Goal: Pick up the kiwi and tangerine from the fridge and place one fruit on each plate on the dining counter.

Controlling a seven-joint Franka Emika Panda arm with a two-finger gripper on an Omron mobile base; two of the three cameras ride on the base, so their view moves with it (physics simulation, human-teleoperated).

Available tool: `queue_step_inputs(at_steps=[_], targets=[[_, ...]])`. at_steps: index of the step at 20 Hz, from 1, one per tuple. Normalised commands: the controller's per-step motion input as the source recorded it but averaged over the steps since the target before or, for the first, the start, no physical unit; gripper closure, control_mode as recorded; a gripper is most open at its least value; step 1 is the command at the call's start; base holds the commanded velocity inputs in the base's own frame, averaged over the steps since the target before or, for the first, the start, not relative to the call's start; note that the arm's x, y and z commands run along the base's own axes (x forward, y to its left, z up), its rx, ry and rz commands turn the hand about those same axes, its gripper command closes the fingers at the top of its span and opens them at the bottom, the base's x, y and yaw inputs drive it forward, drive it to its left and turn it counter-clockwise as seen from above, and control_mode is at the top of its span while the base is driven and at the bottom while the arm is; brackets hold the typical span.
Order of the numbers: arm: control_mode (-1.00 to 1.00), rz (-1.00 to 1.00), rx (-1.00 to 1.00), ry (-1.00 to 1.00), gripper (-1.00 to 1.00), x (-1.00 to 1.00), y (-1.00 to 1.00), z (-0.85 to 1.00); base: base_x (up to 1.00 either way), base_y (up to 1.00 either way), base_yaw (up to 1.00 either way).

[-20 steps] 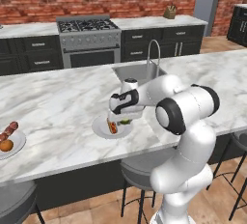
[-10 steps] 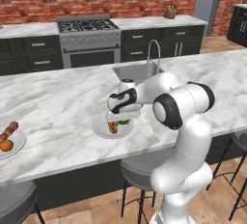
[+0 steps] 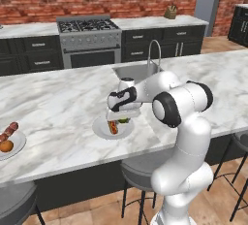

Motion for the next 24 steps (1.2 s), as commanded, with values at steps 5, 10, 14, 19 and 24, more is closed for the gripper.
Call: queue_step_inputs(at_steps=[5,10,14,19,24], targets=[[-1.00,0.00,0.00,0.00,-1.00,0.00,0.00,0.00,0.00,0.00,0.00],[-1.00,0.00,0.00,0.01,-1.00,0.00,0.02,0.00,0.00,0.00,0.00],[-1.00,0.00,0.00,0.03,-1.00,-0.31,0.00,0.39,0.00,0.00,0.00],[-1.00,-0.01,0.00,-0.02,-1.00,-1.00,0.00,0.92,0.00,0.00,0.00],[-1.00,-0.04,0.00,-0.02,-1.00,-1.00,-0.05,0.78,0.00,0.00,0.00]])
